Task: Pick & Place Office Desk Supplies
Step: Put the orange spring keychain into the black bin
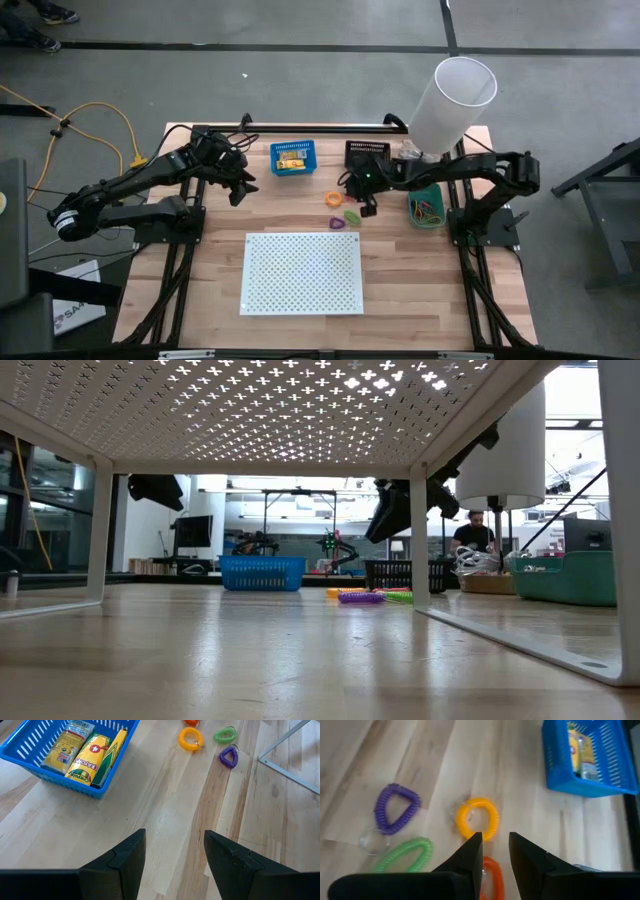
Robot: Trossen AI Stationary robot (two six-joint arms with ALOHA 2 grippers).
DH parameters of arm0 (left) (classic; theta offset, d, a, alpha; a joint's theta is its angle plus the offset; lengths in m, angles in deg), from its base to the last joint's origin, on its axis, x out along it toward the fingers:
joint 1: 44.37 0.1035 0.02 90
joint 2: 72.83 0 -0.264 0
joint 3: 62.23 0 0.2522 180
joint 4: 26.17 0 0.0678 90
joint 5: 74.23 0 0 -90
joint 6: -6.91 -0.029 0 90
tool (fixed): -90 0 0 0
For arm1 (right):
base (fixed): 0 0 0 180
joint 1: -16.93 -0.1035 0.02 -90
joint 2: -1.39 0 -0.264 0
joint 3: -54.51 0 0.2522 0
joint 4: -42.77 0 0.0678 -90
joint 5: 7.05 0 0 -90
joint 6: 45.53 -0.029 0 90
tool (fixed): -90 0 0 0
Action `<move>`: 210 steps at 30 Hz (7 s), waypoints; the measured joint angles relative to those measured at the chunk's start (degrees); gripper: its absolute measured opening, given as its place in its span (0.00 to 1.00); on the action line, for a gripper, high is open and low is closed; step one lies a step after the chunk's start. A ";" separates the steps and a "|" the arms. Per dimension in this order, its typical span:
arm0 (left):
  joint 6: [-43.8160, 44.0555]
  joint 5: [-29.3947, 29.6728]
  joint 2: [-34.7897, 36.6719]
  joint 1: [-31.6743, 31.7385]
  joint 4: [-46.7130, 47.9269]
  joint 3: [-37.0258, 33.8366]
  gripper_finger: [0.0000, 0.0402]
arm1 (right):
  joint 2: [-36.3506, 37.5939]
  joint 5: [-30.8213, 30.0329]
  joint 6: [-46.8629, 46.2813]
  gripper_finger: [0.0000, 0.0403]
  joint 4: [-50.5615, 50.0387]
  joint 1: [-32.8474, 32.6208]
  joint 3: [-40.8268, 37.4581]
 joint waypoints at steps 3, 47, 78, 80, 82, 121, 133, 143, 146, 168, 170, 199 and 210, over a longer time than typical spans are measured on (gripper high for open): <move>0.00 0.01 -0.01 0.01 0.00 0.00 0.49 | 0.00 3.10 -3.49 0.21 -1.17 0.52 0.00; 0.00 -0.01 0.00 0.01 -0.18 0.00 0.49 | -6.82 -12.14 -25.47 0.21 -2.97 -4.80 0.02; 0.00 0.01 -0.02 0.00 -1.44 0.00 0.49 | -11.37 -13.48 -25.29 0.21 0.12 -3.03 0.04; 0.00 0.00 -0.02 0.01 -1.44 0.00 0.49 | -11.37 -13.50 -25.29 0.21 0.02 -3.01 0.04; 0.00 -0.01 -0.02 0.01 -1.44 0.00 0.49 | -11.37 -13.50 -25.27 0.21 0.01 -3.02 0.04; 0.00 -0.01 -0.02 0.00 -1.44 0.00 0.49 | -11.26 -9.75 -22.24 0.30 -1.59 0.02 0.00; 0.00 0.00 -0.02 0.01 -1.44 0.00 0.49 | -11.23 -9.44 -22.41 0.26 -1.86 -0.08 0.00; 0.00 0.00 -0.02 0.01 -1.43 0.00 0.49 | -11.23 -9.46 -22.41 0.15 -1.80 -0.08 0.00; 0.00 0.01 -0.02 0.02 -1.43 0.00 0.49 | -11.23 -9.72 -22.42 0.13 -1.73 -0.23 0.00; 0.00 0.01 -0.02 0.01 -1.42 0.00 0.49 | -10.44 -12.24 -22.24 0.06 -0.79 -1.96 0.00; 0.00 0.01 -0.02 0.01 -1.43 0.00 0.49 | -9.26 -12.89 -22.10 0.06 -0.78 -2.33 0.00; 0.00 0.00 -0.02 0.01 -1.46 -0.01 0.49 | -2.64 -22.92 -18.04 0.06 -0.75 -2.03 0.63; 0.00 0.01 -0.02 0.01 -1.44 0.00 0.49 | -2.64 -22.97 -17.77 0.06 0.91 4.45 0.63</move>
